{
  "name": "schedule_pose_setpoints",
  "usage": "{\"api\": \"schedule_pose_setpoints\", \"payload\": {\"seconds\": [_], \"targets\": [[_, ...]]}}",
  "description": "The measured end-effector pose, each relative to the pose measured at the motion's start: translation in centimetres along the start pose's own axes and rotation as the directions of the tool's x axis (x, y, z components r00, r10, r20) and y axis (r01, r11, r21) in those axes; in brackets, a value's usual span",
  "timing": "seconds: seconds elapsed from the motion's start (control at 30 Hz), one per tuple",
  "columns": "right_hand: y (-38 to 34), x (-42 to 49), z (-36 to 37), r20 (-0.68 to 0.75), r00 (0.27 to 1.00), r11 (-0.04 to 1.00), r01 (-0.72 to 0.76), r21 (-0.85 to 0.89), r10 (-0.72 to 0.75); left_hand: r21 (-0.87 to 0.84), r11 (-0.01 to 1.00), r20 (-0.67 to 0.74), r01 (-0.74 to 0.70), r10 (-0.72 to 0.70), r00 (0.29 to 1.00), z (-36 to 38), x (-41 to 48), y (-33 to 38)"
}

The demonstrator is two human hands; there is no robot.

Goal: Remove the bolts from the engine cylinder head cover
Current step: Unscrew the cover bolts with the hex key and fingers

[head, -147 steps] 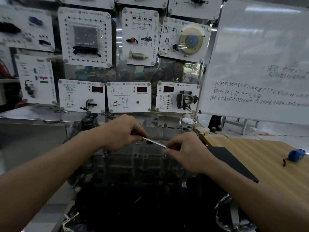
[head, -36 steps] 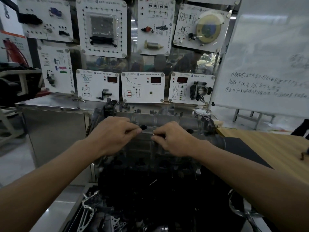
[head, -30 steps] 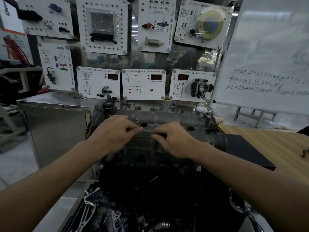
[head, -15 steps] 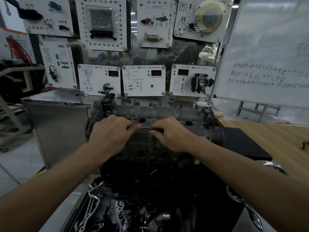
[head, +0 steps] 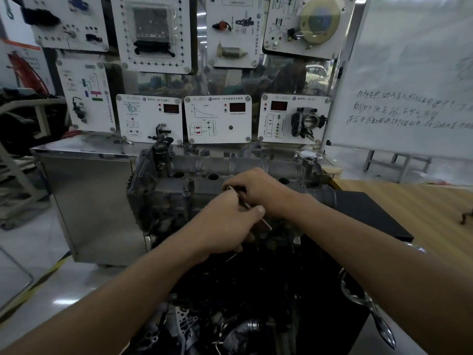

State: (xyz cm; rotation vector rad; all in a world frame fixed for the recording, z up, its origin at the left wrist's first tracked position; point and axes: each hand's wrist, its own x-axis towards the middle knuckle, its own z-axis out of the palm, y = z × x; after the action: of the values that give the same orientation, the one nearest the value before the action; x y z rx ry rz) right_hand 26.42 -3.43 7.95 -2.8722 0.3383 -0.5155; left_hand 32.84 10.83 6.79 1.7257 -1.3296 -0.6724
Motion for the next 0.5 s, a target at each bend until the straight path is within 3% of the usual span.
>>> {"api": "schedule_pose_setpoints", "payload": {"seconds": [0.1,0.2,0.33,0.4,0.47,0.5], "targets": [[0.2,0.2,-1.2,0.059,0.998,0.999,0.032,0.010,-0.032,-0.035,0.999,0.019,0.035,-0.034,0.999,-2.0,1.1,-0.5],[0.0,0.8,-2.2,0.163,0.985,0.997,0.067,-0.031,-0.061,-0.221,0.960,0.087,0.172,-0.157,0.984,-3.5,2.0,-0.7],[-0.5,1.6,-3.6,0.085,0.991,0.994,0.102,0.026,-0.104,-0.302,0.944,0.158,0.133,-0.088,0.984,-3.2,2.1,0.0],[-1.2,2.1,-4.2,0.021,0.991,0.991,0.129,0.034,-0.129,-0.186,0.981,0.109,0.051,-0.031,0.994,-5.0,1.9,0.3],[-2.0,2.7,-4.3,-0.019,0.992,0.992,0.125,0.018,-0.125,0.117,0.993,0.073,-0.037,0.028,0.997,-8.5,1.3,0.5],[-2.4,3.0,-4.1,-0.022,0.994,0.994,0.108,-0.002,-0.108,0.305,0.949,0.054,-0.073,0.060,0.997,-10.5,1.1,0.4]]}}
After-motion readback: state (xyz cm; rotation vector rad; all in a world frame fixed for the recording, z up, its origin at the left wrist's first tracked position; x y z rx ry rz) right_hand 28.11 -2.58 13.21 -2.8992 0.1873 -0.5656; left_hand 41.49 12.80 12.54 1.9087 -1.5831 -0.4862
